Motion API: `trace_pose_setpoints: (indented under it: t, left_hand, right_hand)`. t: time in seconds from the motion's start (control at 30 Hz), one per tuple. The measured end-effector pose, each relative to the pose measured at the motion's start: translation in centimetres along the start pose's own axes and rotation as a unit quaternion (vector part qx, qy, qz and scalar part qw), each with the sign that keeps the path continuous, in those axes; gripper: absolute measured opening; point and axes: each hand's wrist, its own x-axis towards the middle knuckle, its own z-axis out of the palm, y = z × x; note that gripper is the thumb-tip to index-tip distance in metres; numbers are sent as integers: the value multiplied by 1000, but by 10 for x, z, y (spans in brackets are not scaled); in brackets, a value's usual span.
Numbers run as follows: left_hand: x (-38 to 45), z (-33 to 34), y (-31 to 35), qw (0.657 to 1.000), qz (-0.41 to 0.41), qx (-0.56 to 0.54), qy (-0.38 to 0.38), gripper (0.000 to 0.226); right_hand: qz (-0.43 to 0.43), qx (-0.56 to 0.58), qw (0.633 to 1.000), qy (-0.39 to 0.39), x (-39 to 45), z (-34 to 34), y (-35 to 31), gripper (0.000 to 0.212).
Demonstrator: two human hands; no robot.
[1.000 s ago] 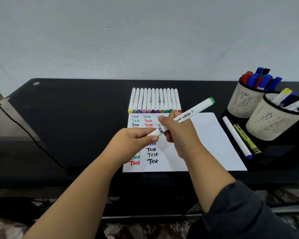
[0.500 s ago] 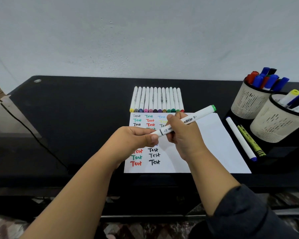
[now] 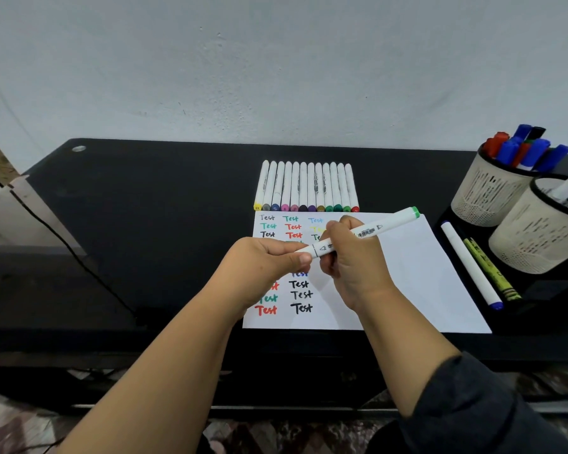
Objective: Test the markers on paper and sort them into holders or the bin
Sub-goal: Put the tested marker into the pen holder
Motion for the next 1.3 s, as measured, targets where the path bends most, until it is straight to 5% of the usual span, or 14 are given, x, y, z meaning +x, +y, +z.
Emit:
trace_pose_setpoints:
  t: [0.47, 0.57, 0.73, 0.83, 0.93, 1.07, 1.3]
  left_hand:
    - [-8, 2, 7, 994, 5, 104, 44, 18]
    - [-12, 3, 9, 994, -2, 101, 47, 11]
    - [-25, 8, 19, 996, 1, 79, 48, 23]
    - [-30, 11, 32, 997, 7, 67, 38, 27]
    - [-34, 19, 41, 996, 63, 66, 20, 31]
    - [-31, 34, 49, 992, 111, 60, -20, 45]
    - [9, 84, 43, 971, 94, 213, -51, 57]
  right_hand:
    - [3, 54, 995, 87, -12, -11, -9, 16]
    - [-95, -103, 983, 116, -21, -20, -9, 17]
    - [-294, -483, 824, 32, -30, -28, -10, 40]
    - [-375, -537, 753, 66, -34, -33, -18, 28]
    - [-418, -547, 720, 86, -35, -43, -30, 15]
    - [-422, -524, 731, 116, -30, -65, -46, 15]
    - [-339, -369, 846, 183, -25, -131, -78, 15]
